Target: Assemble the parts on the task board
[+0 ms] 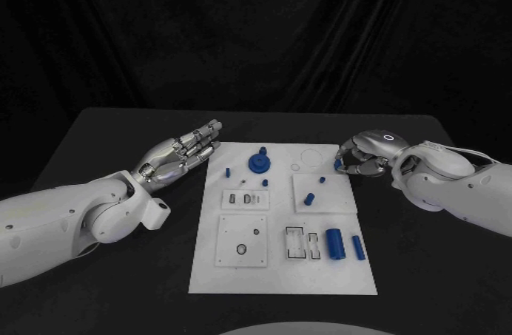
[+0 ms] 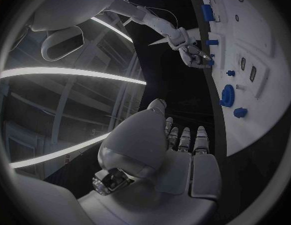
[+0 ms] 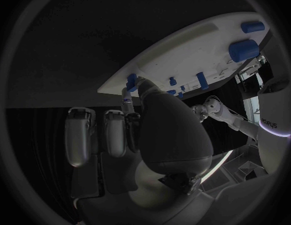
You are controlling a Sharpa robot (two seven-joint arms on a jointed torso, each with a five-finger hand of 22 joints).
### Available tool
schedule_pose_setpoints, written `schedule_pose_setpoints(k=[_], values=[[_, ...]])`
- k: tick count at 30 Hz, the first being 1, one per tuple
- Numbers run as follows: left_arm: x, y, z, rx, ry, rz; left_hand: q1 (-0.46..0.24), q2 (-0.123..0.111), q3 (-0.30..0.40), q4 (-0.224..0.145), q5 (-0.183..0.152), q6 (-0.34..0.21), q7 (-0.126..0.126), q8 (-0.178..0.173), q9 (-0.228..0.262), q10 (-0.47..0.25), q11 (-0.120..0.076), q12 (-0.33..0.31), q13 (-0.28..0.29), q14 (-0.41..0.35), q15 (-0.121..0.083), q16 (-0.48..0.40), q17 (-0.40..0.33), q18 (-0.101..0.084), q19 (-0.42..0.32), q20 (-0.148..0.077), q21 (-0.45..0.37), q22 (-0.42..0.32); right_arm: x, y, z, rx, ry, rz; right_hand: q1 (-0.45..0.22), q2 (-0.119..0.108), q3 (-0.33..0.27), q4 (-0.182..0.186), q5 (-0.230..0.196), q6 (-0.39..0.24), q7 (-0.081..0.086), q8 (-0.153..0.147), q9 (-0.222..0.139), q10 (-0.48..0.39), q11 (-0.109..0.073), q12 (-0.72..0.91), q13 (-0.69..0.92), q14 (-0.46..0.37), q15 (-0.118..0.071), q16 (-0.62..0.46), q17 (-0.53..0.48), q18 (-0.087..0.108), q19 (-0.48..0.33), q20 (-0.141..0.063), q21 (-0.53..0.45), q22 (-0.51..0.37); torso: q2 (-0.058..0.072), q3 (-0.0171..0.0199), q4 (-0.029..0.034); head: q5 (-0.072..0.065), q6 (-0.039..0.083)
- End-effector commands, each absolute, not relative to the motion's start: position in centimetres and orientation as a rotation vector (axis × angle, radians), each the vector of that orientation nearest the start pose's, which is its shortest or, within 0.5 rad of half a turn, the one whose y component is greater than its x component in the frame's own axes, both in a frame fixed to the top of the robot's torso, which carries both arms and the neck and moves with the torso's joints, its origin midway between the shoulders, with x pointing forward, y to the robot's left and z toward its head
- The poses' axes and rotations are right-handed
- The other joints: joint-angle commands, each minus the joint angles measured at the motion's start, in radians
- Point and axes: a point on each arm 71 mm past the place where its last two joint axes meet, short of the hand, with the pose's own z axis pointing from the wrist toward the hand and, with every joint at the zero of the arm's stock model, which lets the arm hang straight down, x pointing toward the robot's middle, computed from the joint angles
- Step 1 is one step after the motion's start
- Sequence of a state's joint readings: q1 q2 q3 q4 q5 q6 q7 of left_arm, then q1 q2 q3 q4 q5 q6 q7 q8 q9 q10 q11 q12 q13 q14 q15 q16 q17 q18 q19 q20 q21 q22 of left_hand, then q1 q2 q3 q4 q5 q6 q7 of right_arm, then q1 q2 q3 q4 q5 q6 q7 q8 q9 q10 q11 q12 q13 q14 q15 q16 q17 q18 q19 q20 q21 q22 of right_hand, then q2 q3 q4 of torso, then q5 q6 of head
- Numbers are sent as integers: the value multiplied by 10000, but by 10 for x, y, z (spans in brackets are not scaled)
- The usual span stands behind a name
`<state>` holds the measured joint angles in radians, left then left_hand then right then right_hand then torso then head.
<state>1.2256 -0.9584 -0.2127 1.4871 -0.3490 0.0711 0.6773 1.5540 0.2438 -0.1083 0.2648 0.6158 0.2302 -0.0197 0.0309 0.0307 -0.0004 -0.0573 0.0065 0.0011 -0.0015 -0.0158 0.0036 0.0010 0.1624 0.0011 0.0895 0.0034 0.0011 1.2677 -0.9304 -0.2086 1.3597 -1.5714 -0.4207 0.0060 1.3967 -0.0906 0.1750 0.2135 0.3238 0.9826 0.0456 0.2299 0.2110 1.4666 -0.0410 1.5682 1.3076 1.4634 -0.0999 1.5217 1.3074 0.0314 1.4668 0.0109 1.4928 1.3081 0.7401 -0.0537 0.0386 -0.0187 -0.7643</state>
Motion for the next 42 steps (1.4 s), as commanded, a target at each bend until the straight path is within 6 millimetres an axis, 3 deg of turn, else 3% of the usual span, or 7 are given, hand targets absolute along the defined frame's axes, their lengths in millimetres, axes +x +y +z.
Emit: schedule_pose_setpoints(k=[1,7,13,18,24,30,42], values=[[453,252,-206,-5544,15651,-18064,111,-20,53,6,43,-57,23,-9,-7,4,74,-65,-11,15,75,-36,-10,109,-11,52,-34,-11,494,-293,-206,-2789,15742,4152,85,2,-14,-82,77,139,-3,69,92,1042,-25,26,2632,924,-37,42,1860,-101,624,6,-24,2343,6,-3,-3,24,-13],[453,253,-206,-5567,15648,-18008,111,-20,53,6,43,-57,23,-9,-7,4,74,-65,-11,15,75,-36,-10,109,-11,52,-34,-11,487,-281,-190,-2765,14769,4684,80,-20,-28,-127,175,311,24,133,187,1042,-17,26,2632,921,-26,36,1846,-101,625,2,-28,2344,17,-4,-1,64,-4],[453,254,-206,-5588,15654,-17948,116,-26,64,-5,50,-46,25,-6,-5,4,79,-65,-11,15,80,-36,-10,107,-11,56,-34,-11,477,-251,-159,-3151,14104,5322,37,-60,-48,-146,400,382,50,142,268,1042,8,26,2632,923,-8,43,1852,-105,635,12,-16,2349,16,0,-5,116,-71],[452,254,-206,-5598,15658,-17915,116,-30,67,-8,51,-31,25,-4,-3,4,79,-65,-11,15,80,-36,-10,106,-11,58,-34,-11,469,-224,-150,-3634,14230,5800,-9,-75,-59,-163,589,473,23,174,362,1042,-6,26,2632,921,-13,38,1839,-103,633,13,-24,2348,7,-6,-22,199,-140],[452,253,-206,-5594,15674,-17932,116,-30,67,-8,51,-31,25,-4,-3,4,79,-65,-11,15,80,-36,-10,106,-11,58,-34,-11,462,-187,-158,-4523,14932,6335,-12,-78,40,-383,1629,657,22,262,716,1042,-7,26,2632,927,-14,62,1861,-116,664,5,22,2366,30,-15,13,218,-179],[452,251,-206,-5582,15695,-17971,116,-30,67,-8,51,-31,25,-4,-3,4,79,-65,-11,15,80,-36,-10,106,-11,58,-34,-11,457,-161,-173,-5188,15530,6547,-103,-102,25,-383,1663,540,44,200,759,1042,-1,26,2632,926,-7,60,1854,-116,666,10,23,2366,23,-41,20,235,-195],[453,249,-206,-5570,15744,-18011,115,-38,73,-14,52,-35,27,-3,-3,4,82,-65,-11,15,81,-36,-10,105,-11,60,-34,-11,455,-134,-195,-5608,16329,6621,-200,-108,7,-367,1614,479,84,164,798,1042,23,26,2632,916,10,31,1796,-100,636,19,-40,2344,14,-16,16,214,-282]])
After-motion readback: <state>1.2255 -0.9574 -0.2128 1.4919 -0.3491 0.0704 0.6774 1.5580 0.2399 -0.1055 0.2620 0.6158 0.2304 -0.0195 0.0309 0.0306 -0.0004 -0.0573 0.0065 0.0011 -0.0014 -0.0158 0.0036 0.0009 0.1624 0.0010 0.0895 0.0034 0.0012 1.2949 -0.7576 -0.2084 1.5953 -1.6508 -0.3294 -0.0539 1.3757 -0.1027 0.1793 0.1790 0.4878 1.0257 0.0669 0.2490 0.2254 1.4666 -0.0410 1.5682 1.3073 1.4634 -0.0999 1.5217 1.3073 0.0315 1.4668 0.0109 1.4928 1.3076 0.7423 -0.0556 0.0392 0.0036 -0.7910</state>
